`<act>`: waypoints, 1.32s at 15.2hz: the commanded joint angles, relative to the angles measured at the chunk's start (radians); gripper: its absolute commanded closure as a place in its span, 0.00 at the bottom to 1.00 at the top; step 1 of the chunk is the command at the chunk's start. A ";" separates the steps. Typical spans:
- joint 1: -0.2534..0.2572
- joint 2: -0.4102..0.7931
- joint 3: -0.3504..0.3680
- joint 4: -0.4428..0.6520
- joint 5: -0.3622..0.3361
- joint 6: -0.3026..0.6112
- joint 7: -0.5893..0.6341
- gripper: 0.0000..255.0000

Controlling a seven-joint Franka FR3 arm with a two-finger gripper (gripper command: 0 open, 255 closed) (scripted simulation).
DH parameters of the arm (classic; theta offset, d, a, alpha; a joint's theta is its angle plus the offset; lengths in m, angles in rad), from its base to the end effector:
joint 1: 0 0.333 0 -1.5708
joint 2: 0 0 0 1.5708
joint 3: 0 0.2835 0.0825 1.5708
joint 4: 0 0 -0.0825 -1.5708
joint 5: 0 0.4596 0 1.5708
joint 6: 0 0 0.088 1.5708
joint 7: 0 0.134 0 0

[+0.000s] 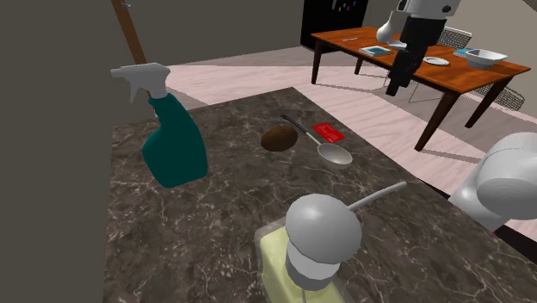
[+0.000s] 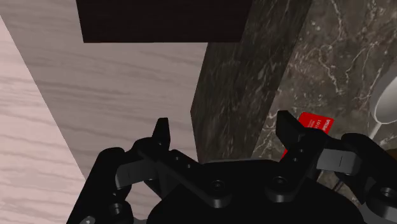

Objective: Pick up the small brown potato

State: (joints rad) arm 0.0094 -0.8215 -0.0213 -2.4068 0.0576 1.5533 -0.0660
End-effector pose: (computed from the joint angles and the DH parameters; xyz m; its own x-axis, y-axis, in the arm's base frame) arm 0.3931 0.0028 0.5259 0.9977 0.0622 -0.0272 0.0600 -0.9954 -0.0751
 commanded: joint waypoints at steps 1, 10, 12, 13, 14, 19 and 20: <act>0.000 0.000 0.000 0.000 0.000 0.000 0.000 0.00; 0.123 0.287 0.110 0.167 0.041 0.098 -0.072 0.00; 0.147 0.348 0.135 0.211 0.044 0.111 -0.086 0.00; 0.158 0.378 0.148 0.233 0.044 0.117 -0.093 0.00; 0.169 0.408 0.161 0.256 0.044 0.122 -0.100 0.00; 0.222 0.556 0.228 0.377 0.033 0.136 -0.128 0.00; 0.232 0.585 0.241 0.402 0.029 0.137 -0.133 0.00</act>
State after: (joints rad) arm 0.2301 -0.2735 0.2041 -2.0337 0.0906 1.6860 -0.1957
